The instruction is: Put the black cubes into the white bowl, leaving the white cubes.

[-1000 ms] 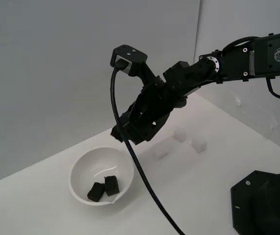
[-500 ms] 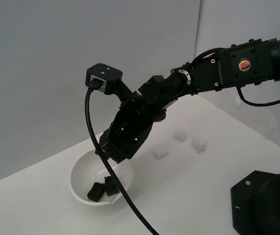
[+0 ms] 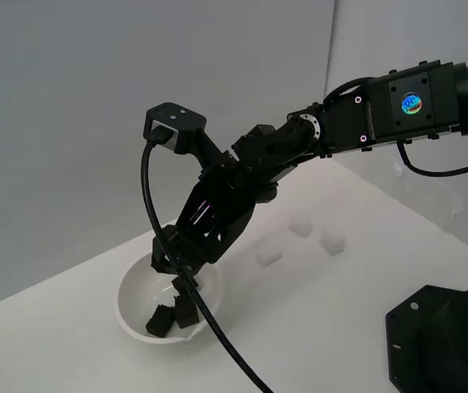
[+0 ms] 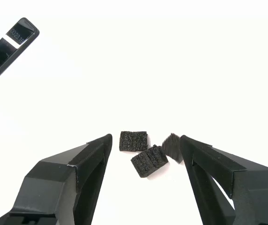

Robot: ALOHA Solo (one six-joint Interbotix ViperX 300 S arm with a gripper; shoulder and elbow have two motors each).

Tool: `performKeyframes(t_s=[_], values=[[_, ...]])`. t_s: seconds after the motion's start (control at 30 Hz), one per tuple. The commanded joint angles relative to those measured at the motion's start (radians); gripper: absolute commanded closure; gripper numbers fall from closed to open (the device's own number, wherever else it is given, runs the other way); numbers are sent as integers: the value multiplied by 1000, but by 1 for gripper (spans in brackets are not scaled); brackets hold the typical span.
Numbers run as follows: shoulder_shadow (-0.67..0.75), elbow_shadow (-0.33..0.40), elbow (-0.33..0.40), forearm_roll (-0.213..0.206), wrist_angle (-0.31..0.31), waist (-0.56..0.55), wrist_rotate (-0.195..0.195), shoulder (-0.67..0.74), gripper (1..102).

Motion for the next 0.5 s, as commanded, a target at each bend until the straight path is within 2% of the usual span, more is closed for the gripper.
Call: performKeyframes(t_s=[0.0, 0.23, 0.3, 0.33, 0.37, 0.47], values=[[40, -21, -17, -15, 11, -15, 14, 31, 22], [149, -2, 5, -12, 14, 28, 14, 140, 22], [193, 18, 23, -11, 12, 69, 14, 184, 27], [218, 29, 35, -9, 12, 91, 14, 209, 33], [242, 41, 48, -8, 14, 114, 17, 233, 44], [322, 83, 86, 2, 14, 179, 23, 314, 88]])
